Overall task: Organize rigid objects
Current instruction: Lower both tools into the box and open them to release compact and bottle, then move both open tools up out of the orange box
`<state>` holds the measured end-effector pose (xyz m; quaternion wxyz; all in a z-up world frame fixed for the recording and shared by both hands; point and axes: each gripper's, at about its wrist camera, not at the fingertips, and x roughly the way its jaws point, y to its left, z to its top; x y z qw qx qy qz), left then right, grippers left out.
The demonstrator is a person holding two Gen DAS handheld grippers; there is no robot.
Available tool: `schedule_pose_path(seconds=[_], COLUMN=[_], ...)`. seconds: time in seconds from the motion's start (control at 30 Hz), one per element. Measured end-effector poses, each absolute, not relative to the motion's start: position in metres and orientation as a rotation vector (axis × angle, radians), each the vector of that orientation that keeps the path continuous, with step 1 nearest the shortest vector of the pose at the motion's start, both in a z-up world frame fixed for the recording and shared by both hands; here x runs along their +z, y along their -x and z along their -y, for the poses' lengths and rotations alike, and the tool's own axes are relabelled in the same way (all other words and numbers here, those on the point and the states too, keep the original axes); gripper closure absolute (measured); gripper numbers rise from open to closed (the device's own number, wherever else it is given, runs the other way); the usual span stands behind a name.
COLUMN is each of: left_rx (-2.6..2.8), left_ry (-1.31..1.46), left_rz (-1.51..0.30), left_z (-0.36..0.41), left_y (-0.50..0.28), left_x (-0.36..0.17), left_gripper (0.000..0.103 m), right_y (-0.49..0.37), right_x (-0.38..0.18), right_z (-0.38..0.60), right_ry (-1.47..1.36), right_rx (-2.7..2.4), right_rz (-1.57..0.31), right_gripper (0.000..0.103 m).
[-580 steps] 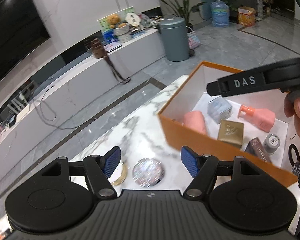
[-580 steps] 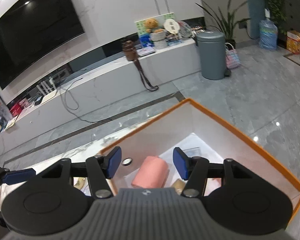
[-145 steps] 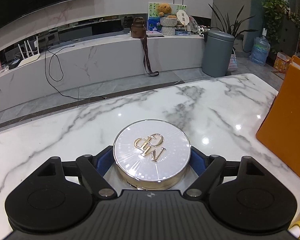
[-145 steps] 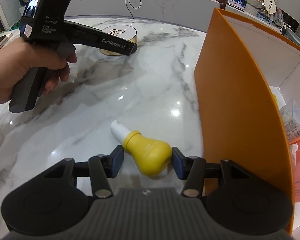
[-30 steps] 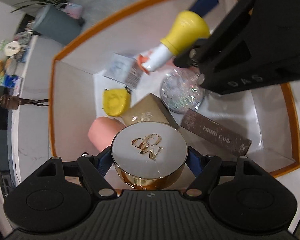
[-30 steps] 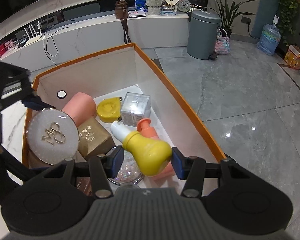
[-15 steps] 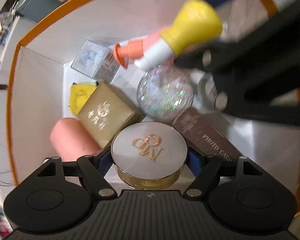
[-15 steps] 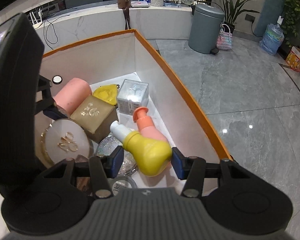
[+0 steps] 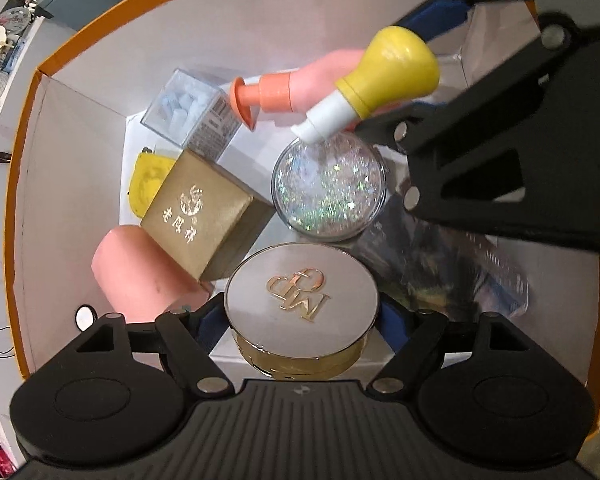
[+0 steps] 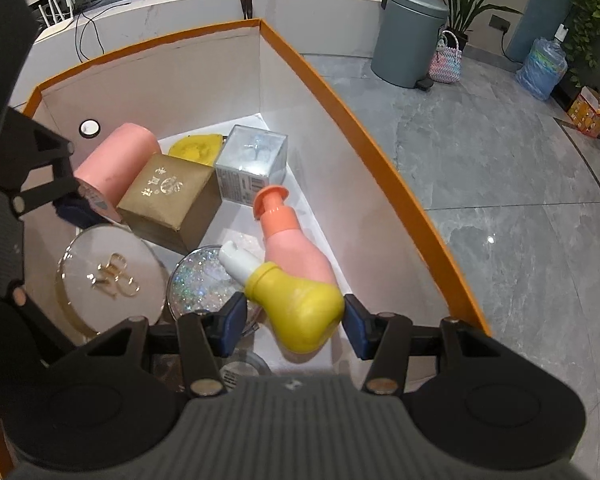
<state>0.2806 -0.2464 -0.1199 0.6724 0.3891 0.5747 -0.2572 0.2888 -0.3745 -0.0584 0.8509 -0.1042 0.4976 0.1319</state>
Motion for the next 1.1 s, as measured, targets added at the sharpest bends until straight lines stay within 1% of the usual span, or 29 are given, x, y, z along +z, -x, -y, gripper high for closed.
schedule_pose_path(seconds=[0.07,0.17,0.33,0.57,0.8,1.1], left_rx=[-0.57,-0.567,-0.559,-0.556,-0.55,-0.502], left_ry=[-0.884,-0.86,-0.822,-0.79,-0.8,-0.68], left_rz=[-1.303,-1.319,-1.289,-1.249,-1.232,-1.162], left_z=[0.243,0.238,0.233,0.239,0.24,0.227], left_y=[-0.279,-0.28,-0.285,-0.285,-0.276,-0.266], left_x=[-0.122,-0.122,-0.114,-0.093,-0.087,-0.039], left_gripper=[0.011,0.011,0.002,0.001,0.001,0.001], right_y=[-0.288,-0.288,-0.287,-0.287,-0.287,-0.286], right_x=[-0.058,-0.057,-0.056,-0.052,-0.046,-0.03], right_z=[0.373,0.373,0.372,0.373,0.372,0.374], right_ry=[0.229,0.236,0.232,0.209,0.203,0.162], right_rx=[0.273,0.275,0.277,0.282,0.281,0.268], right_rz=[-1.045,-1.045,-1.045,-1.034,-1.02,-0.977], right_gripper=[0.045,0.043,0.04,0.039,0.039,0.038])
